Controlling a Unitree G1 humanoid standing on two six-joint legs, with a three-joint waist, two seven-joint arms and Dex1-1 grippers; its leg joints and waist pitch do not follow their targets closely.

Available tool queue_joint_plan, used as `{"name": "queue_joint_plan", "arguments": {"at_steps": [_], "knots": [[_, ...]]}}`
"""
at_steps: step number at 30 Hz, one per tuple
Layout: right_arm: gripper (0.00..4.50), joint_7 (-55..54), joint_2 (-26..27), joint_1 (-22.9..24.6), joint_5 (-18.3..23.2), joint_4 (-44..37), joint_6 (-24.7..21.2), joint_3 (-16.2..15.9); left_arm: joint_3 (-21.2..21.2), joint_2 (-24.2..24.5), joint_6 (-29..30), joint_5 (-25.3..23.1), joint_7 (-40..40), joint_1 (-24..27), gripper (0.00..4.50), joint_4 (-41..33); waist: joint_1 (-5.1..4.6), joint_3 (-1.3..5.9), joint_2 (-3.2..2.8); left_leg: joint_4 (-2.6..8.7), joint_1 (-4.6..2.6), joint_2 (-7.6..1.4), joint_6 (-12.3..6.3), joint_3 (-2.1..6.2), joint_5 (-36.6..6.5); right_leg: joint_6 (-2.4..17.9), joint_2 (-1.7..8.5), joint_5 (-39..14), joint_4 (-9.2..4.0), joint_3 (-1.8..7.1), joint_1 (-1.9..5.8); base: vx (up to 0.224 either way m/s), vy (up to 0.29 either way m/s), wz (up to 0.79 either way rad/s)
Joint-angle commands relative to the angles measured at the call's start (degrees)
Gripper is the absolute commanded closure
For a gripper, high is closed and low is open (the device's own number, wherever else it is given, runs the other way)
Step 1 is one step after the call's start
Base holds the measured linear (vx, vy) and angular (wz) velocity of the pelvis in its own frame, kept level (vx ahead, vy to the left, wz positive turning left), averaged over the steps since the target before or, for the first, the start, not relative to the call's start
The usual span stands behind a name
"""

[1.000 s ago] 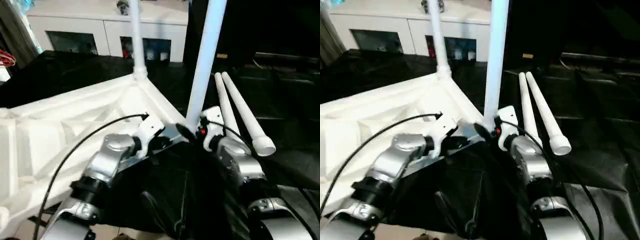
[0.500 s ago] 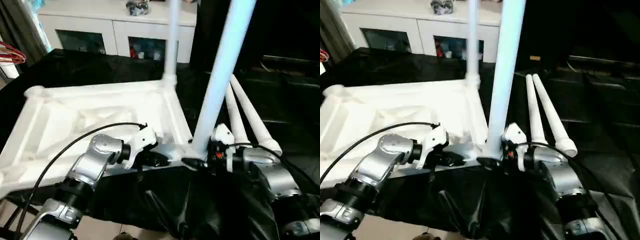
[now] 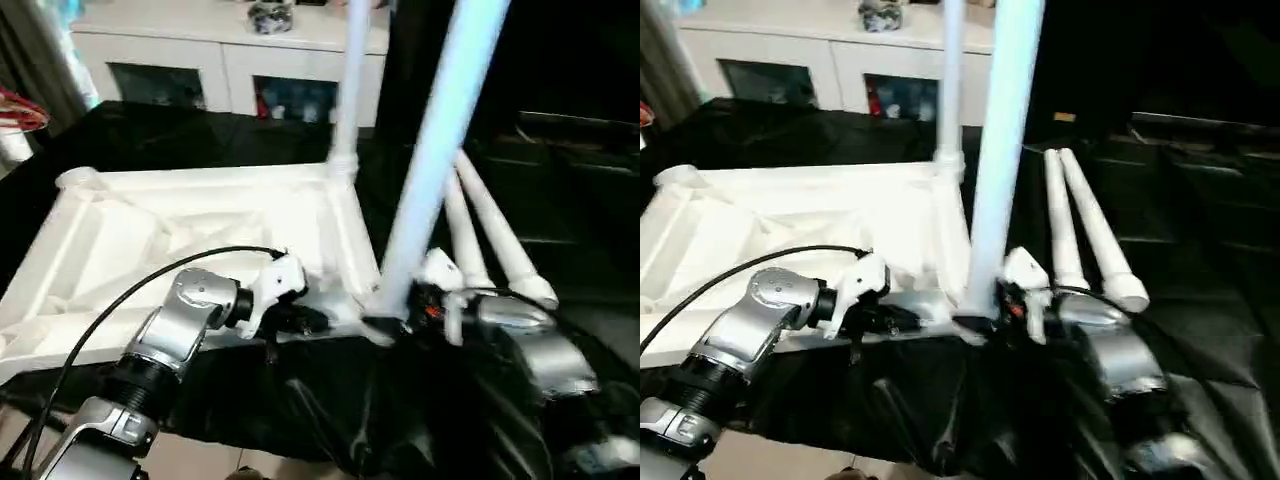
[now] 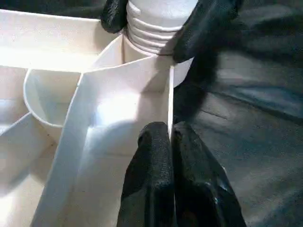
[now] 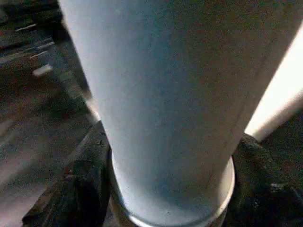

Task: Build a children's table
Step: Rotate leg to tighten

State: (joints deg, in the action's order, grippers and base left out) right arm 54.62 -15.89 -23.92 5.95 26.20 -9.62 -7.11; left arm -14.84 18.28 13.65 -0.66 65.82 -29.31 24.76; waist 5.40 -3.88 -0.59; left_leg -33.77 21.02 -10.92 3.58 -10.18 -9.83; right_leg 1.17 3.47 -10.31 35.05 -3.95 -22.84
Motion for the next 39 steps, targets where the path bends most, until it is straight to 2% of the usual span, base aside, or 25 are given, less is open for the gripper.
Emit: {"name": "queue_joint_plan", "arguments": {"at_steps": [1,2,3,6,7,10,11,14,15,18,19,20,23,25,28,31,36,39], "knots": [[1.78,-10.2,6.8,-1.9,-3.0,5.5,-0.4,-3.5,-0.7,-6.0,0.2,1.0,-5.7,-2.2,4.50,-2.1,-0.22,3.42,0.49,4.24,-0.47,-2.12,-0.40,1.29,-15.4,8.6,5.33,-27.2,-5.79,2.48,2.31,0.000,0.000,0.00],[1.78,-13.4,8.0,-2.8,-3.3,7.1,-0.5,-2.7,-0.4,-6.7,0.5,0.7,-7.1,-2.3,4.50,-2.1,-0.91,3.39,0.45,4.32,-0.56,-2.06,0.33,1.46,-17.0,7.6,5.31,-29.8,-6.09,2.26,2.33,0.000,0.000,0.00],[1.78,-15.8,9.2,-3.5,-3.1,8.5,-0.5,-1.8,-0.2,-7.6,1.1,0.5,-8.7,-2.3,4.50,-2.2,-1.20,3.36,0.36,4.31,-0.76,-2.02,0.49,1.61,-18.2,6.7,5.38,-31.5,-6.46,2.16,2.19,0.000,0.000,0.00],[1.78,-25.5,13.6,-6.9,-1.6,13.9,-0.5,2.3,0.9,-11.4,3.9,-0.5,-15.9,-2.3,4.50,-3.1,-1.66,3.43,0.41,4.08,-1.32,-1.90,0.08,1.50,-19.4,6.9,5.23,-30.9,-6.82,2.36,1.68,0.000,0.000,0.00],[1.78,-27.6,14.3,-7.6,-1.4,14.9,-0.4,3.1,1.1,-12.2,4.4,-0.7,-17.3,-2.3,4.50,-3.3,-1.81,3.45,0.44,4.08,-1.26,-1.97,-0.02,1.41,-19.1,7.2,5.28,-30.4,-6.72,2.52,1.63,0.000,0.000,0.00],[1.78,-30.8,16.1,-10.0,-1.1,18.5,1.6,5.1,1.1,-14.7,5.8,-0.7,-20.4,-1.8,4.50,-4.4,-1.79,3.71,0.36,4.07,-1.00,-2.04,-0.50,1.31,-17.9,7.8,5.17,-27.5,-6.41,2.58,1.77,0.000,0.000,0.00],[1.22,-30.6,16.4,-10.4,-1.0,19.1,2.2,5.5,0.9,-15.1,5.9,-0.7,-20.5,-1.5,4.50,-4.7,-1.70,3.71,0.40,4.10,-0.89,-2.02,-0.82,1.30,-17.4,8.2,5.10,-25.9,-6.29,2.59,1.90,0.000,0.000,0.00],[1.08,-28.6,16.9,-10.9,0.1,19.4,2.7,6.5,0.1,-15.1,5.4,-0.8,-19.4,-1.1,4.50,-5.3,-1.50,4.03,0.43,4.07,-0.47,-2.11,-1.78,1.11,-14.8,9.5,5.02,-19.9,-5.53,2.85,2.26,0.000,0.000,0.00],[0.98,-27.9,16.7,-11.0,-0.4,19.5,3.2,6.2,0.0,-14.9,5.5,-1.0,-19.5,-1.0,4.50,-5.3,-1.43,4.05,0.41,4.03,-0.46,-2.19,-2.10,1.04,-13.8,10.2,4.97,-17.8,-5.27,2.89,2.28,0.000,0.000,0.00],[0.67,-27.6,16.1,-10.6,-0.8,19.2,3.7,5.8,-0.5,-14.0,5.2,-1.2,-18.2,-1.1,4.50,-5.3,-1.16,4.16,0.38,3.81,-0.41,-2.07,-2.62,0.83,-12.3,10.9,5.04,-15.9,-5.07,2.95,2.46,0.000,0.000,0.00],[0.67,-27.1,15.6,-10.4,-1.6,19.1,4.7,5.1,-0.6,-13.6,5.3,-0.9,-17.5,-1.0,4.50,-5.4,-1.03,4.13,0.01,3.85,-0.41,-2.12,-2.61,0.88,-12.1,11.0,4.99,-15.8,-5.03,2.92,2.43,0.000,0.000,0.00],[0.67,-27.1,15.6,-10.4,-1.6,19.1,4.7,5.1,-0.6,-13.6,5.3,-0.9,-17.5,-1.0,4.50,-5.4,-1.07,4.17,0.16,3.82,-0.39,-2.10,-2.60,0.81,-12.1,11.0,4.94,-15.6,-5.08,2.90,2.49,0.000,0.000,0.00],[0.67,-21.2,13.0,-8.2,-3.0,16.0,7.0,2.0,-1.5,-11.3,4.8,-0.1,-13.6,-0.7,4.50,-6.1,-0.47,4.18,-0.05,3.84,-0.40,-2.18,-2.64,0.84,-12.0,10.8,4.99,-15.3,-5.03,2.91,2.57,0.000,0.000,0.00],[0.67,-16.2,11.1,-6.5,-2.9,13.2,7.6,0.7,-2.0,-9.7,4.2,0.4,-10.6,-0.4,4.50,-6.5,-0.35,4.12,0.05,4.02,-0.35,-2.24,-2.78,0.94,-12.8,10.4,4.84,-15.3,-4.92,2.95,2.62,0.000,0.000,0.00],[0.67,-10.9,8.9,-4.6,-2.0,9.8,7.6,-0.6,-2.2,-8.1,3.5,1.0,-7.8,-0.2,4.50,-6.6,-0.39,4.16,0.00,4.03,-0.42,-2.35,-2.82,0.96,-12.7,11.4,4.80,-13.5,-4.79,2.92,2.68,0.000,0.000,0.00],[0.67,-5.0,6.2,-2.7,-0.8,6.2,7.5,-1.8,-2.3,-6.3,2.8,1.4,-4.7,-0.2,4.50,-6.5,-0.30,4.04,0.07,4.01,-0.48,-2.30,-3.02,0.87,-13.4,11.5,4.84,-14.7,-4.96,2.97,2.64,0.000,0.000,0.00],[0.67,7.4,0.2,0.8,2.6,-1.5,5.3,-4.0,-2.6,-2.8,0.7,2.5,2.1,-0.6,4.50,-5.5,0.07,3.87,0.13,4.11,-0.56,-2.44,-3.25,0.91,-14.1,10.4,4.88,-18.3,-5.30,2.99,2.49,0.000,0.000,0.00],[0.81,9.4,-1.0,1.3,2.8,-2.5,5.0,-4.3,-2.6,-2.1,0.7,2.5,3.1,-0.9,4.50,-4.8,0.20,3.90,0.26,4.06,-0.44,-2.46,-3.46,0.88,-13.9,10.4,4.91,-18.5,-5.26,2.97,2.55,0.000,0.000,0.00]]}}
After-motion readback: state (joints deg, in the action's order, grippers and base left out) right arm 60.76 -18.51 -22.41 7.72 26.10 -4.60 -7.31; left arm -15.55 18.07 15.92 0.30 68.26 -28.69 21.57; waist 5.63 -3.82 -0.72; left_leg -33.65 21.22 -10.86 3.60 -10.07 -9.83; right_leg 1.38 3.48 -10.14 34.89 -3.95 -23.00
